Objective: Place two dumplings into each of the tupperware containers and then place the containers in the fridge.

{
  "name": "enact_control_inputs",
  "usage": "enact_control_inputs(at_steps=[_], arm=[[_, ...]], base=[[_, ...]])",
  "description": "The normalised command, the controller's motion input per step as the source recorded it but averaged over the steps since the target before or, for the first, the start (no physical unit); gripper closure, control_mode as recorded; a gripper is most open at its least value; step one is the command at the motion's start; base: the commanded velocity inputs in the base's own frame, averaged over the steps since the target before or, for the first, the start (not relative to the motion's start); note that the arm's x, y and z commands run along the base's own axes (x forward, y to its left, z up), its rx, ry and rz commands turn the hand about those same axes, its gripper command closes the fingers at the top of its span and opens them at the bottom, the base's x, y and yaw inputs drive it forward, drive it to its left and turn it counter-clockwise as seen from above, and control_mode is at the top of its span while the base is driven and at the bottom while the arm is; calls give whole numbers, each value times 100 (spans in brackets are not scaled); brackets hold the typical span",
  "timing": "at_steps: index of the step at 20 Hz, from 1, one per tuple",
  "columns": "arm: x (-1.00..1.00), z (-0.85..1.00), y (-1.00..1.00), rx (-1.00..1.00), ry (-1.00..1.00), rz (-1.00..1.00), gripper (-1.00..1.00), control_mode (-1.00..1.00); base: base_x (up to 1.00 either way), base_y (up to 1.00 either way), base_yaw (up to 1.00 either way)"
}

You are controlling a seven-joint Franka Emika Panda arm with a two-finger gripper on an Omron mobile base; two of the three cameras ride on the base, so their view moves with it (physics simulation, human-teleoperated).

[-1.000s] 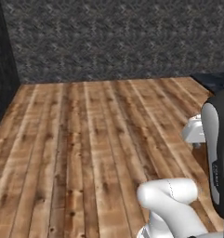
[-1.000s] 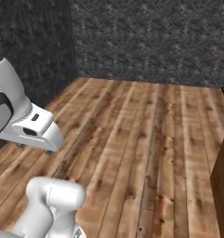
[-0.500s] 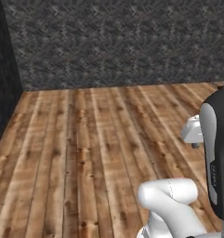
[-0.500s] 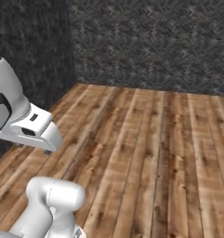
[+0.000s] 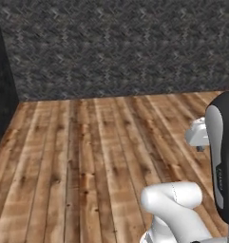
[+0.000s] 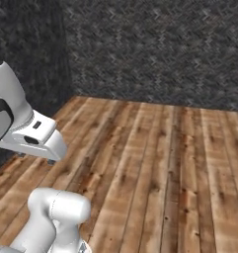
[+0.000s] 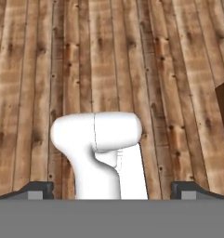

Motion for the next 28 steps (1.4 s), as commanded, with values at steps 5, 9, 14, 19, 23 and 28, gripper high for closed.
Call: enact_control_inputs(at_steps=[5,9,14,19,23,28], arm=[[0,0,0,0,0,0,-100,100],[0,0,0,0,0,0,-100,100],[0,0,0,0,0,0,-100,100],[0,0,0,0,0,0,-100,100],[0,0,0,0,0,0,-100,100],[0,0,0,0,0,0,-100,100]], base=[[100,0,0],[100,0,0],[100,4,0],[100,13,-1],[100,57,-22],[100,100,-44]])
